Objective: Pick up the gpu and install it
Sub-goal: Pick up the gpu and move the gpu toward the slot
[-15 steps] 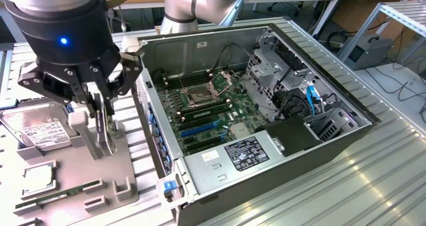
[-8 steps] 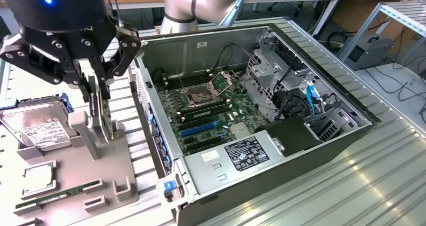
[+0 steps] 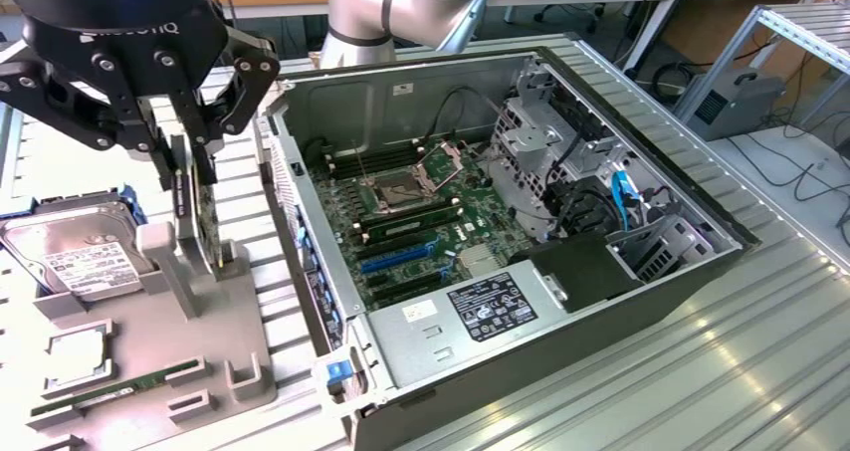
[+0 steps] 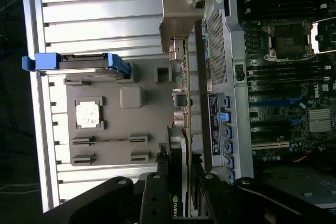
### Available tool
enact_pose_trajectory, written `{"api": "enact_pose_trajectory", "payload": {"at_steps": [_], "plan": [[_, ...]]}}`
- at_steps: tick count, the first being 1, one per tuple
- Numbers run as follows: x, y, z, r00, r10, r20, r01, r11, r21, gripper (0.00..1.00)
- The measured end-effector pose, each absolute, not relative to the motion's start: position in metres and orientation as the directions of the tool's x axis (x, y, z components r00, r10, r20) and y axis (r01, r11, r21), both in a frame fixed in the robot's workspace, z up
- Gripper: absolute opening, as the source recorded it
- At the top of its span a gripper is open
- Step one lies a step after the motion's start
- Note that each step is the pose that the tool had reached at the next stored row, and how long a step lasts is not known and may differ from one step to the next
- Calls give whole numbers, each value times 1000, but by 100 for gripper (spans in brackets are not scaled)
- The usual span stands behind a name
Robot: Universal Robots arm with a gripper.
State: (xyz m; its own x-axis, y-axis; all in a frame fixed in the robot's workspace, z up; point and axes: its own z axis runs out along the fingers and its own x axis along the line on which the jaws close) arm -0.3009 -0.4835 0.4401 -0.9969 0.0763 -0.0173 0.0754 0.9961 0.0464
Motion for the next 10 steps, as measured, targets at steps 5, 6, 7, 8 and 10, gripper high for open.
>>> {"api": "enact_pose_trajectory", "payload": {"at_steps": [5,6,7,8,10], "plan": [[-289,-483,440,-997,76,-17,75,996,46,27],[-283,-483,440,-997,76,-17,75,996,47,27],[-275,-483,440,-997,76,-17,75,996,47,27],[-269,-483,440,-997,76,-17,75,996,46,27],[-257,-483,440,-997,76,-17,75,996,47,27]]}}
